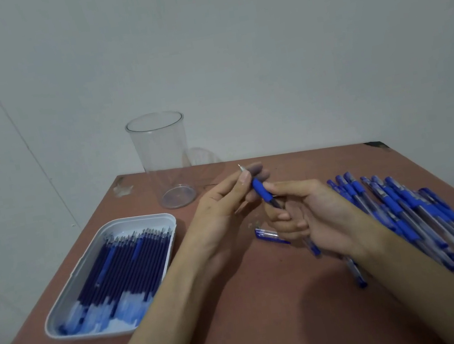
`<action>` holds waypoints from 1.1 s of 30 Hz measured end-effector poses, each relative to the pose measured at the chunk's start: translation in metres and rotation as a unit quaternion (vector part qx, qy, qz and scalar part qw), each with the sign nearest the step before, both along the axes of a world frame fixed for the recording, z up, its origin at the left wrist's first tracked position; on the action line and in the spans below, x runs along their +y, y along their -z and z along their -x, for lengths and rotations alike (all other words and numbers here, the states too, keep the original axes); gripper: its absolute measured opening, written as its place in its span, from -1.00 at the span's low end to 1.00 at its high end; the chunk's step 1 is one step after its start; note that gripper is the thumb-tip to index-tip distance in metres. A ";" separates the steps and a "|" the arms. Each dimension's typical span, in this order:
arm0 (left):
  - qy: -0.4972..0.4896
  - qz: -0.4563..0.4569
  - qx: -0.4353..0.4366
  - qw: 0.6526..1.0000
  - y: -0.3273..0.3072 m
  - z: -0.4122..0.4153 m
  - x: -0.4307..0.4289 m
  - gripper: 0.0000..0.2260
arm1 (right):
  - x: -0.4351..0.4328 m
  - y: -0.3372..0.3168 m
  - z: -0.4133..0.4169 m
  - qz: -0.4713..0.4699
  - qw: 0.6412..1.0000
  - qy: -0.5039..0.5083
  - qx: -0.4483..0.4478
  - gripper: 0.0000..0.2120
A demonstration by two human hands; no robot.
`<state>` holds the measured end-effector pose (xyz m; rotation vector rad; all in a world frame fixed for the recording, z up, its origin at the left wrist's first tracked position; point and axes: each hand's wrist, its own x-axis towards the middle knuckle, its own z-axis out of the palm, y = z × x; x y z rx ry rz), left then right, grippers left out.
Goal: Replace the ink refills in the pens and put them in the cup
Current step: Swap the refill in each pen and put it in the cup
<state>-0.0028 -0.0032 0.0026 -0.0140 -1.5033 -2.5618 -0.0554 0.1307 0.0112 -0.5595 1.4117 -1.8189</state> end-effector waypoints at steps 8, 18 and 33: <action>-0.090 -0.002 -0.004 0.996 0.006 0.004 -0.006 -0.83 | -0.008 0.008 -0.005 -0.041 0.943 0.153 0.292 -0.85; -0.065 -0.040 -0.005 0.997 0.001 0.004 -0.008 -0.69 | -0.004 0.016 0.010 -0.097 0.883 0.265 0.377 -0.89; -0.194 0.163 -0.043 0.966 0.009 0.006 -0.009 -0.91 | 0.003 0.013 0.009 -0.197 0.789 0.234 0.534 -0.91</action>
